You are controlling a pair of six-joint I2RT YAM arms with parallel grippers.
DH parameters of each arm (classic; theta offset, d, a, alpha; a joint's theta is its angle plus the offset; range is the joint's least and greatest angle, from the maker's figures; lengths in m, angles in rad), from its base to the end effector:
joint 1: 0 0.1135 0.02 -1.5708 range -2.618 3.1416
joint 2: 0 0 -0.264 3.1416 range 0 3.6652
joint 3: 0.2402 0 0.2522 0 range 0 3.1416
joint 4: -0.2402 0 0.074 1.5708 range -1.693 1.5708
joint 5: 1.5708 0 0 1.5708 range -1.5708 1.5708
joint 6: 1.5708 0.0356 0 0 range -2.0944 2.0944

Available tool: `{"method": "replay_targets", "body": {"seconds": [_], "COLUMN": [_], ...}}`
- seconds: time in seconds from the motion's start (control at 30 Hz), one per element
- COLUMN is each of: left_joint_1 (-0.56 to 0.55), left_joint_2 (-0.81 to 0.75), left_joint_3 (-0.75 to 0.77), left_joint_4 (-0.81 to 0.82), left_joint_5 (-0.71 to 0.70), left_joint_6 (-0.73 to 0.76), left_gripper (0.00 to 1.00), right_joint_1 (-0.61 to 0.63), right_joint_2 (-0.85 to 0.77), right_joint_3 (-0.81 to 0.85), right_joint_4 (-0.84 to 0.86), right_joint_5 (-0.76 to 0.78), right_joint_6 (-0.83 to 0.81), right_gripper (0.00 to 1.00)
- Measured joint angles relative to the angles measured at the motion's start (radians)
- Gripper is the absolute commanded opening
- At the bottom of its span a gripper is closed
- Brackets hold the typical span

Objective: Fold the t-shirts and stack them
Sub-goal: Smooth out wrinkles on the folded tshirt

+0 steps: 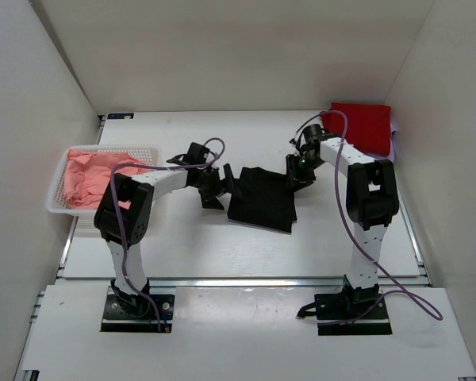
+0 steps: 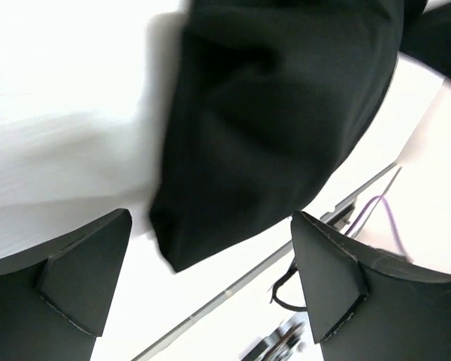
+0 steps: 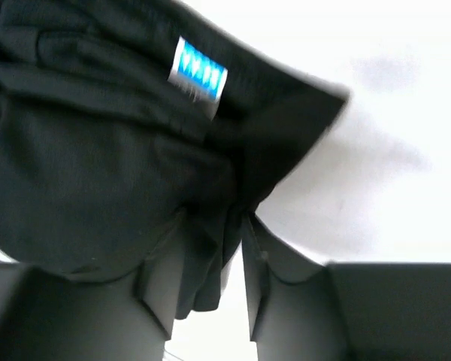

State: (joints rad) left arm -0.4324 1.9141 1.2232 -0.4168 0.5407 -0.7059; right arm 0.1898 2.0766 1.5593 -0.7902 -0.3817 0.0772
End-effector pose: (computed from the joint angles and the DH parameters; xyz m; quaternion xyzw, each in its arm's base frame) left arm 0.3397 -0.1770 0.1587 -0.0671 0.9376 -0.3381 0.0462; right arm 0.4083 0.0919 0.1721 -0.0796 0.9704 0.2035 0.1027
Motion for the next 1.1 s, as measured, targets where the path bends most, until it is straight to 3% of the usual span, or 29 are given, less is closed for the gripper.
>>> {"method": "replay_targets", "body": {"seconds": [0.27, 0.6, 1.0, 1.1], "left_joint_1": [0.159, 0.135, 0.122, 0.108], "left_joint_2": [-0.057, 0.007, 0.100, 0.128], "left_joint_3": [-0.064, 0.042, 0.122, 0.126], "left_joint_4": [0.076, 0.210, 0.237, 0.261], "left_joint_5": [0.042, 0.088, 0.079, 0.095], "left_joint_6": [-0.038, -0.142, -0.164, -0.188], "left_gripper": [0.98, 0.98, 0.99, 0.94], "right_joint_1": [-0.013, 0.002, 0.004, 0.004], "right_joint_2": [-0.136, -0.153, -0.154, -0.154], "right_joint_3": [-0.137, -0.179, -0.217, -0.220], "right_joint_4": [0.067, 0.150, 0.206, 0.214], "right_joint_5": [-0.039, -0.017, 0.018, 0.017], "right_joint_6": [0.015, 0.077, 0.137, 0.148], "right_gripper": [0.36, 0.35, 0.35, 0.35]}}
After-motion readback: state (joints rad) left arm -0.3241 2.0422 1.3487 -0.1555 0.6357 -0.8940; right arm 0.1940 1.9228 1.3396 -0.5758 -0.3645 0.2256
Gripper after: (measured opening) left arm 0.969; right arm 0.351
